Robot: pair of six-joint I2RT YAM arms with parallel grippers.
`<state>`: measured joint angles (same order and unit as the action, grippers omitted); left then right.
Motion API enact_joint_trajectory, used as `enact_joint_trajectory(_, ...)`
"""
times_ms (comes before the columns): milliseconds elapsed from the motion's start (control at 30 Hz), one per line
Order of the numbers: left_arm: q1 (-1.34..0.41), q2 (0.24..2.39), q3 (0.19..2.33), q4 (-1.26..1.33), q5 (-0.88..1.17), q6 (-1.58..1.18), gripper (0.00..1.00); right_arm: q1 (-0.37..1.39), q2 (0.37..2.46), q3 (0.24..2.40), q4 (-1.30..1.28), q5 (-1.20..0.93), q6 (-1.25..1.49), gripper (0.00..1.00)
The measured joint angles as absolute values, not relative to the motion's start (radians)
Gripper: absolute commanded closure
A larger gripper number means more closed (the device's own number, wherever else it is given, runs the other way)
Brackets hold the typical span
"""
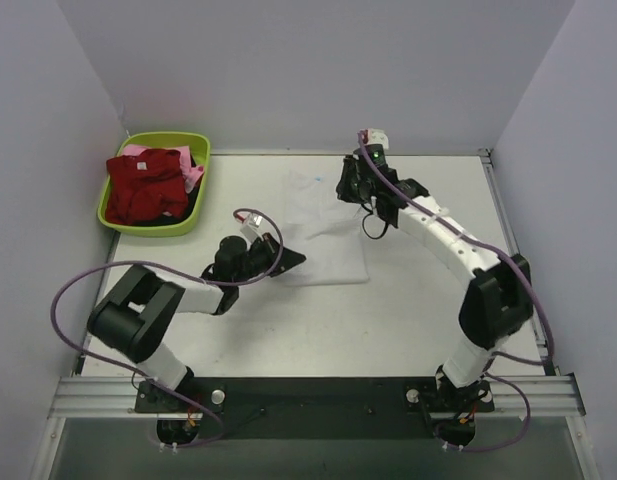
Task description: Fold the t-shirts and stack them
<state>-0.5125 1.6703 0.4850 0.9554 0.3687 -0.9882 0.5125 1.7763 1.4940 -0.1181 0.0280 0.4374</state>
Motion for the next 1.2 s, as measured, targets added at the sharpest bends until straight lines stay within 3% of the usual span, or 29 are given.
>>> enact_joint_trajectory(33, -0.517, 1.629, 0.506, 0.894, 0.364, -0.971, 0.46, 0.513, 1.714, 1.462, -0.107, 0.035, 0.436, 0.59)
enact_joint_trajectory(67, -0.521, 1.577, 0.538, 0.807, 0.354, -0.938, 0.33, 0.513, 1.657, 1.430, -0.107, 0.042, 0.439, 0.42)
enact_joint_trajectory(100, -0.527, 1.523, 0.585, 0.689, 0.332, -0.910, 0.25, 0.513, 1.608, 1.399, -0.110, 0.046, 0.440, 0.38)
enact_joint_trajectory(167, -0.540, 1.454, 0.665, 0.519, 0.284, -0.852, 0.20, 0.514, 1.531, 1.325, -0.105, 0.059, 0.440, 0.31)
enact_joint_trajectory(367, -0.554, 1.296, 0.787, 0.137, 0.141, -0.749, 0.19, 0.511, 1.445, 1.103, -0.173, 0.076, 0.445, 0.29)
enact_joint_trajectory(533, -0.554, 1.281, 0.762, -0.052, 0.080, -0.737, 0.28, 0.511, 1.387, 0.953, -0.201, 0.075, 0.475, 0.29)
enact_joint_trajectory(833, -0.554, 1.287, 0.599, -0.121, 0.057, -0.769, 0.29, 0.455, 1.254, 0.753, -0.157, 0.047, 0.536, 0.30)
enact_joint_trajectory(1200, -0.554, 1.428, 0.596, 0.001, 0.069, -0.811, 0.30, 0.418, 1.320, 0.693, -0.040, -0.051, 0.604, 0.30)
